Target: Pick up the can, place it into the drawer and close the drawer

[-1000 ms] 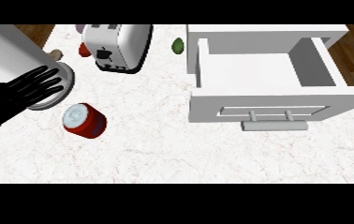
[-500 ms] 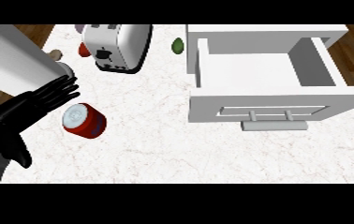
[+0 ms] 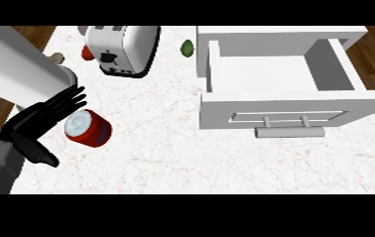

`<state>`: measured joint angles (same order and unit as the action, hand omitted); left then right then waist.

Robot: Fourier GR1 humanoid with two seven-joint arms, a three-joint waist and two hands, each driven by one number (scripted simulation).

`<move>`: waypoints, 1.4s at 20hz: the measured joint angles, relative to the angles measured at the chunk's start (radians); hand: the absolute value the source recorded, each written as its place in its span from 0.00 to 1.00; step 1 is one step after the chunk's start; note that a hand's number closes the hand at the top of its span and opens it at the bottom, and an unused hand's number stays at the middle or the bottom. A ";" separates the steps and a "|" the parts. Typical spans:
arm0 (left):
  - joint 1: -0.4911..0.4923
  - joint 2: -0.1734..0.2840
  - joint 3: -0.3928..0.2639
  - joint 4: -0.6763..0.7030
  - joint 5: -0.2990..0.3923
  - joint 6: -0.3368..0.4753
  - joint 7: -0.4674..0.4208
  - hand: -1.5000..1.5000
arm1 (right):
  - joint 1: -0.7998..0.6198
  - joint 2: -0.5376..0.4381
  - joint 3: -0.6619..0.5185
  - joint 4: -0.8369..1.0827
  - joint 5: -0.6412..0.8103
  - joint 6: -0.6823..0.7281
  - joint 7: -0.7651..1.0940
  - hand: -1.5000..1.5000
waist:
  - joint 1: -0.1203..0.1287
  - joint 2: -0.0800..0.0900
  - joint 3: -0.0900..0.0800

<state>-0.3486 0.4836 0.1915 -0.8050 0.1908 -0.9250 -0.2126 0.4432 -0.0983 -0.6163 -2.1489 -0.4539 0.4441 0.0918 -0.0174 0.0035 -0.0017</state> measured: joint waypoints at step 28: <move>-0.161 -0.039 -0.099 0.473 -0.246 0.158 -0.301 0.00 | -0.016 0.006 -0.044 -0.037 -0.056 0.036 0.061 0.00 | -0.019 0.007 -0.002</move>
<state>-0.5094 0.4448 0.0929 -0.3316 -0.0548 -0.7674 -0.5135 0.4274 -0.0927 -0.6606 -2.1858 -0.5102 0.4798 0.1529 -0.0366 0.0106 -0.0035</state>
